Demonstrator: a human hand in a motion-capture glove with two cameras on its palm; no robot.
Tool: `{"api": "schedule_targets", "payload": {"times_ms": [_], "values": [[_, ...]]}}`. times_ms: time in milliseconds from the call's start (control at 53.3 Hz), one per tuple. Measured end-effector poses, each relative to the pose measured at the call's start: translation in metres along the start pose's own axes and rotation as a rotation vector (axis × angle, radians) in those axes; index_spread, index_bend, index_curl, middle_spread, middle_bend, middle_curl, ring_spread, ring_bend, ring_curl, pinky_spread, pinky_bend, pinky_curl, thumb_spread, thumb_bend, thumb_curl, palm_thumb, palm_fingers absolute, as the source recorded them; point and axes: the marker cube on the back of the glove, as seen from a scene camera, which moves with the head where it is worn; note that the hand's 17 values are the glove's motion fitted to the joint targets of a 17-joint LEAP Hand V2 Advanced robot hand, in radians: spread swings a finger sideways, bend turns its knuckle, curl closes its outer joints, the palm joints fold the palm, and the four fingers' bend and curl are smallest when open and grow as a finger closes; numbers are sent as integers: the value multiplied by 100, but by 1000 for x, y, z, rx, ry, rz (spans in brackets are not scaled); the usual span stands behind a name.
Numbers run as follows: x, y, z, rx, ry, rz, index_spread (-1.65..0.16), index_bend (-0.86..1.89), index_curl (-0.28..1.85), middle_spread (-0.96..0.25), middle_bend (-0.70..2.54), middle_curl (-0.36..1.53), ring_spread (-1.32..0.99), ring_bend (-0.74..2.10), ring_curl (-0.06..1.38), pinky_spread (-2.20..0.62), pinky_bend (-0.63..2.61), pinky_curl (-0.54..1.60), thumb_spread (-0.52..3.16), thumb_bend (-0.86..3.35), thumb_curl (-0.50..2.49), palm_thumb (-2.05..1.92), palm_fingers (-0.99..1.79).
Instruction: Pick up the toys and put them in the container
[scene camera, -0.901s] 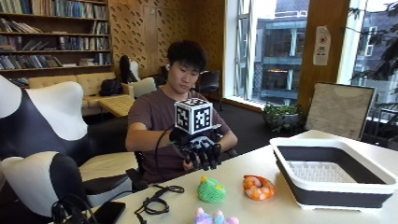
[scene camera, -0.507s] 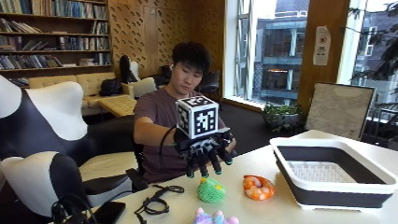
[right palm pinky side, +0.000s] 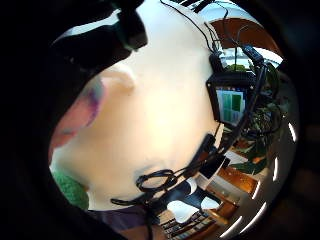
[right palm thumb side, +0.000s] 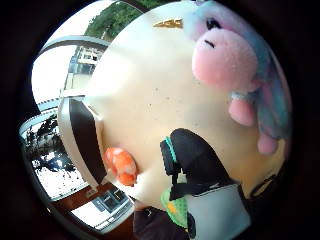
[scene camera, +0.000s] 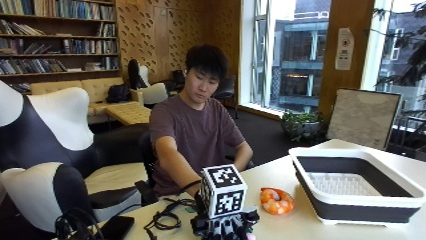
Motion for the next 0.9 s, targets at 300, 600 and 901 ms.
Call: {"api": "schedule_targets", "payload": {"times_ms": [300,600,901], "values": [[13,-13,18,149,-120,15,-17,-13,-7,-13,96,50,-25,143,42,-24,117,36,128,2,31,19,77],[-9,39,-71,83,-282,-148,-25,24,0,-22,131,73,-31,155,57,-35,121,47,106,22,55,70,96],[-120,130,-255,361,-144,-348,-35,43,-1,-24,132,81,-34,151,59,-38,112,48,72,19,73,73,98]]}}
